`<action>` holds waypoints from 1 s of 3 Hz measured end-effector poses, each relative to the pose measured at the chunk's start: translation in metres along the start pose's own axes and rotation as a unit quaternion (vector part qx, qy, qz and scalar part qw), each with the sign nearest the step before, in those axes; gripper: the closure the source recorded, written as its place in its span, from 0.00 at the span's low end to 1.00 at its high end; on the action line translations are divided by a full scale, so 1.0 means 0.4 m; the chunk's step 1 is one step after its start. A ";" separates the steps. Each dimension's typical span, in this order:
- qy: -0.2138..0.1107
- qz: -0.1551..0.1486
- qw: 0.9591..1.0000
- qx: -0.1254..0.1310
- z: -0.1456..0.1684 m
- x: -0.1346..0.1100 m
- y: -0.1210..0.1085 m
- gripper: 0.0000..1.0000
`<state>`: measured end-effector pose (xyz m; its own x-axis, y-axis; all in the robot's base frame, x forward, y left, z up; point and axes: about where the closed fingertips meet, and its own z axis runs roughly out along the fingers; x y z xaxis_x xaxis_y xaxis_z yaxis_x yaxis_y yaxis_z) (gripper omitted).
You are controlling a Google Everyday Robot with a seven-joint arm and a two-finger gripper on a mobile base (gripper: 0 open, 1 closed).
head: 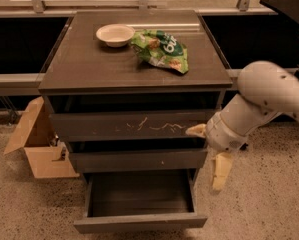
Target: Close bottom drawer
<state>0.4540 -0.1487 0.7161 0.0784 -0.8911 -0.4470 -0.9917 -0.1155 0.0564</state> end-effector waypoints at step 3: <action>-0.066 -0.014 0.996 -0.055 0.241 0.058 -0.009 0.00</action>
Offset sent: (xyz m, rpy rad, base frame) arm -0.0025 0.0349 -0.1439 0.2048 0.1507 0.0902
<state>0.4496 -0.1266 0.6193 0.0840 -0.8224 -0.5627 -0.9714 -0.1934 0.1375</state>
